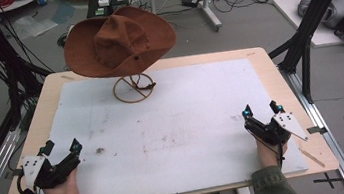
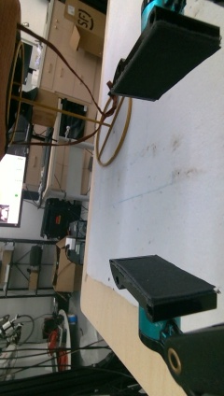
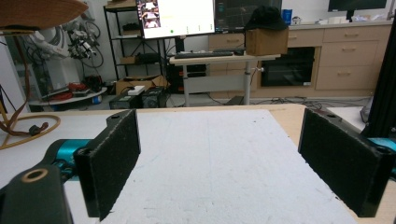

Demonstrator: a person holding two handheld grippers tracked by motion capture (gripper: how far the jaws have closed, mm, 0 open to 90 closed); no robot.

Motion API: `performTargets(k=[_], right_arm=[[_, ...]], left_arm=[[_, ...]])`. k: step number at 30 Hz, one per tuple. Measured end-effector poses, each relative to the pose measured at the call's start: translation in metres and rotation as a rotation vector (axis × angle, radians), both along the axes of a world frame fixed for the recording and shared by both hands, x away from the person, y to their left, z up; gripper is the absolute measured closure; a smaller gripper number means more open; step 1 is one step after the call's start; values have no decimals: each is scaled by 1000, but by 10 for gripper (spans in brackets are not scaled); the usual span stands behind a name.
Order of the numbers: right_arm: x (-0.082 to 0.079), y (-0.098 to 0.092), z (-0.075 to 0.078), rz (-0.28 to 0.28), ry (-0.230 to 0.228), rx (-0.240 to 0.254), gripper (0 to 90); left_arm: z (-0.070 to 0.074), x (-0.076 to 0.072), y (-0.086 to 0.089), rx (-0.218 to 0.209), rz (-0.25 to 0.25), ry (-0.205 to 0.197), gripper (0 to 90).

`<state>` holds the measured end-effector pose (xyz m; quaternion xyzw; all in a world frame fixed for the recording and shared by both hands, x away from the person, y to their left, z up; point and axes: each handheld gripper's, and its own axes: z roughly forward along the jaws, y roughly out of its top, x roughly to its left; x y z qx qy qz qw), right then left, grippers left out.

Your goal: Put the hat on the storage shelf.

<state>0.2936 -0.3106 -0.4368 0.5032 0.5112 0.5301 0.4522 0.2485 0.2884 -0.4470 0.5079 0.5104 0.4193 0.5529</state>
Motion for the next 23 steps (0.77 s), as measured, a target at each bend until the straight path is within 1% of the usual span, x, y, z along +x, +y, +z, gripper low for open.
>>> performTargets(k=[6,11,14,16,19,23], right_arm=[[0,1,0,8,3,-2,123],[2,2,-2,25,10,-20,123],[3,3,-3,32,18,-21,123],[4,3,-3,36,19,-35,122],[4,4,-4,38,26,-29,122],[5,4,-5,40,34,-33,123]], left_arm=[[0,1,-3,3,-17,5,145],[-1,3,-3,-2,-24,8,145],[-2,6,-4,-2,-31,11,145],[-2,7,-4,-1,-36,12,145],[-2,8,-6,0,-42,14,145],[-2,10,-6,2,-47,22,145]])
